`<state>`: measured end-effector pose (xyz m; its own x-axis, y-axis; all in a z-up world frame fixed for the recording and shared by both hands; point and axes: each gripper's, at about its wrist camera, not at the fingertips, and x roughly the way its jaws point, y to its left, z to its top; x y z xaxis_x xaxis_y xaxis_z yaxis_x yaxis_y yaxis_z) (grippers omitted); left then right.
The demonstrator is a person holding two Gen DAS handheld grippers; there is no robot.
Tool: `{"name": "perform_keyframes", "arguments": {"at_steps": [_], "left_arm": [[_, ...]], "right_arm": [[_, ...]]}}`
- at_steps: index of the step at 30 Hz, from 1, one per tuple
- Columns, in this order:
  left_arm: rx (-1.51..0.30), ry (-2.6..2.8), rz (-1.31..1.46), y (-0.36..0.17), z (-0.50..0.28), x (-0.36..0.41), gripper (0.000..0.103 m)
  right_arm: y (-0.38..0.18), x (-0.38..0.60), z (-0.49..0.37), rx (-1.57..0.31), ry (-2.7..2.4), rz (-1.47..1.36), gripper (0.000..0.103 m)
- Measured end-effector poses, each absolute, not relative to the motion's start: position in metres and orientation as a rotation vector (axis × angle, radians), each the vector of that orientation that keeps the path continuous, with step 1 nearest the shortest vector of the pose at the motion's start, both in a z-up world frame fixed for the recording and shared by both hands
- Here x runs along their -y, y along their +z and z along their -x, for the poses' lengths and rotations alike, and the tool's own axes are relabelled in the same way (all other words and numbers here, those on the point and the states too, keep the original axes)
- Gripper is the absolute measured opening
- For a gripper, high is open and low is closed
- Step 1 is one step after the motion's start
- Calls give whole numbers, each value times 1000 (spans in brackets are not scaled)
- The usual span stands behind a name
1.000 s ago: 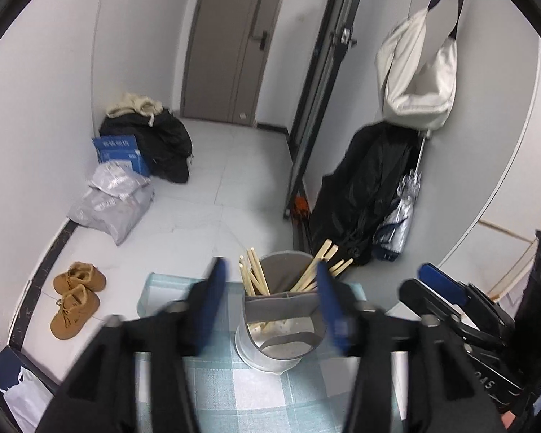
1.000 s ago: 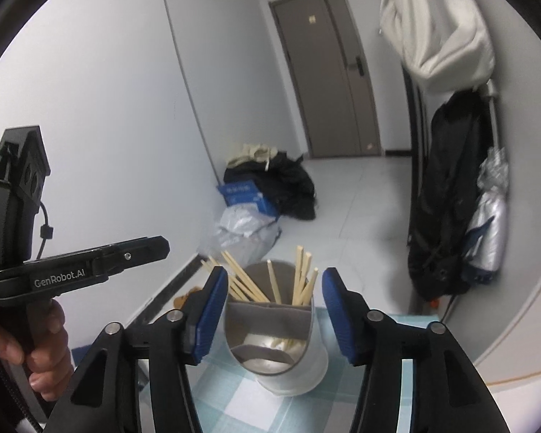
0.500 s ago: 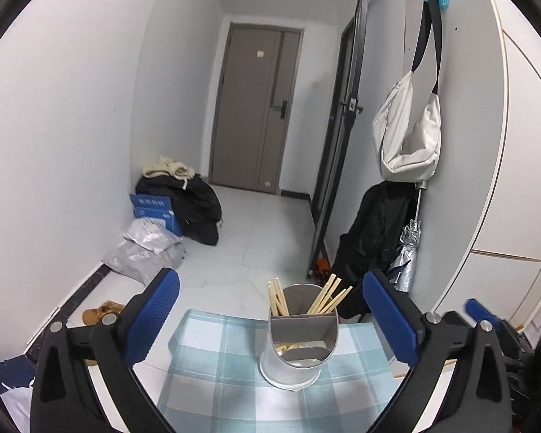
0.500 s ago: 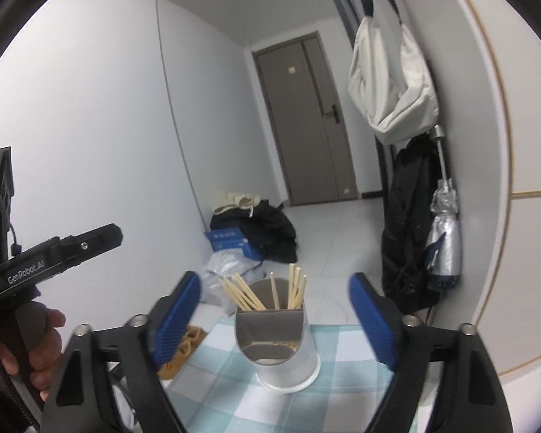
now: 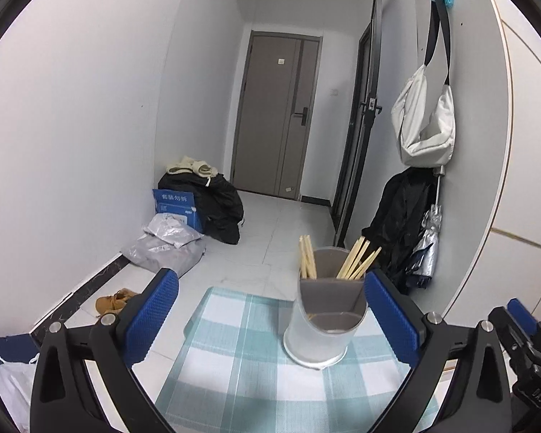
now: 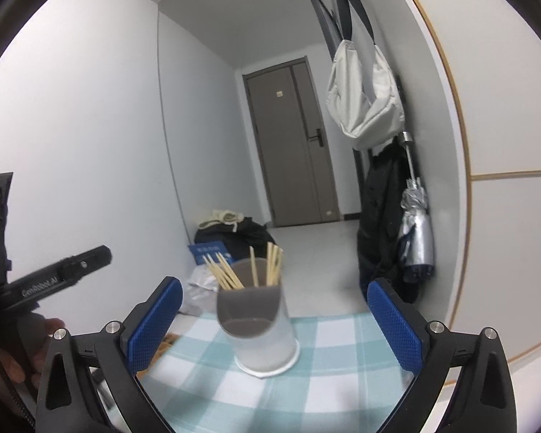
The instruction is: Organize utensils
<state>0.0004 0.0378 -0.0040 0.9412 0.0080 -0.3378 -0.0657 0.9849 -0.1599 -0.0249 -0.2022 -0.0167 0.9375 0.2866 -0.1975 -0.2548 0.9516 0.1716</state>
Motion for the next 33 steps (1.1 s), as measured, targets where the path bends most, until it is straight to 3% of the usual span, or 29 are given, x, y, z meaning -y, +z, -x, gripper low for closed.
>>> {"name": "perform_keyframes", "arguments": {"at_steps": [17, 33], "left_arm": [[-409, 45, 86, -45, -15, -18, 100], [-454, 33, 155, -51, -18, -33, 100]], "right_arm": [[-63, 196, 27, -282, 213, -46, 103], [-69, 201, 23, -304, 175, -95, 103]]}}
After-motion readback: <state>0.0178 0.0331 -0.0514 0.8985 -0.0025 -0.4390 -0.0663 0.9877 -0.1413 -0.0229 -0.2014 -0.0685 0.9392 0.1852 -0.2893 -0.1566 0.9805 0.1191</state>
